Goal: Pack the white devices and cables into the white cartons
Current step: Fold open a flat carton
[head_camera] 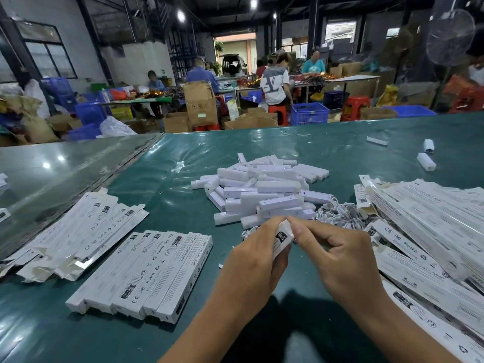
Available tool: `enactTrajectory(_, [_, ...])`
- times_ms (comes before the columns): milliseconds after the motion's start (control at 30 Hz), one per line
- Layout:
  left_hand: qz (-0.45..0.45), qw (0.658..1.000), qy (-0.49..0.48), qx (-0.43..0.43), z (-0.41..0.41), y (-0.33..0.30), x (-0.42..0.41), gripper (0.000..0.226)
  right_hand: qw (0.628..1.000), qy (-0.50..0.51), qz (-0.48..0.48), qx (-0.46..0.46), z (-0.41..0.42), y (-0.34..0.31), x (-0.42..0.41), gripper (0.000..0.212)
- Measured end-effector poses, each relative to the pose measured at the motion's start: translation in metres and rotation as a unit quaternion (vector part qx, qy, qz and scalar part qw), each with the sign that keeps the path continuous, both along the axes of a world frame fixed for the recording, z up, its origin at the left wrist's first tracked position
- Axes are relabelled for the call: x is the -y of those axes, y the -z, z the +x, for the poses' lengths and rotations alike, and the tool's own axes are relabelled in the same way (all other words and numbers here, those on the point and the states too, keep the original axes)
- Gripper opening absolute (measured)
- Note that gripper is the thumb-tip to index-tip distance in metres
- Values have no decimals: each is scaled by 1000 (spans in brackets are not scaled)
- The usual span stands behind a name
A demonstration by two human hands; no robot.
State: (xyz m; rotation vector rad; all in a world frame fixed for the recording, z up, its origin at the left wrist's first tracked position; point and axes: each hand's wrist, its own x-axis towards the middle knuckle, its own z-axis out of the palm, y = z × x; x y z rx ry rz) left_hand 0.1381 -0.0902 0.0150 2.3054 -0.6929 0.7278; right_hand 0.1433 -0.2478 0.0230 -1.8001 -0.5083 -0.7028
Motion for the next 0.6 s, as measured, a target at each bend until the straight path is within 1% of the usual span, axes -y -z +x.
enactTrajectory(100, [11, 1000, -12, -1, 0, -1, -1, 42, 1000, 12, 1, -4, 1, 1, 0, 18])
enactTrajectory(167, [8, 1000, -15, 2, -1, -2, -1, 52, 1000, 12, 2, -7, 3, 1, 0, 16])
enactTrajectory(233, [3, 1000, -12, -1, -2, -2, 0, 65, 1000, 7, 4, 2, 3, 0, 0, 19])
enactTrajectory(300, [4, 1000, -7, 1, -2, -2, 0, 72, 1000, -2, 4, 5, 2, -1, 1, 21])
enactTrajectory(367, [9, 1000, 4, 6, -1, -1, -2, 70, 1000, -4, -5, 10, 2, 0, 2, 22])
enactTrajectory(467, [7, 1000, 18, 3, 0, 1, -3, 65, 999, 23, -35, 27, 3, 3, 2, 22])
enactTrajectory(600, [-6, 1000, 19, -8, 1, 2, -2, 66, 1000, 27, -9, 10, 2, 4, -1, 17])
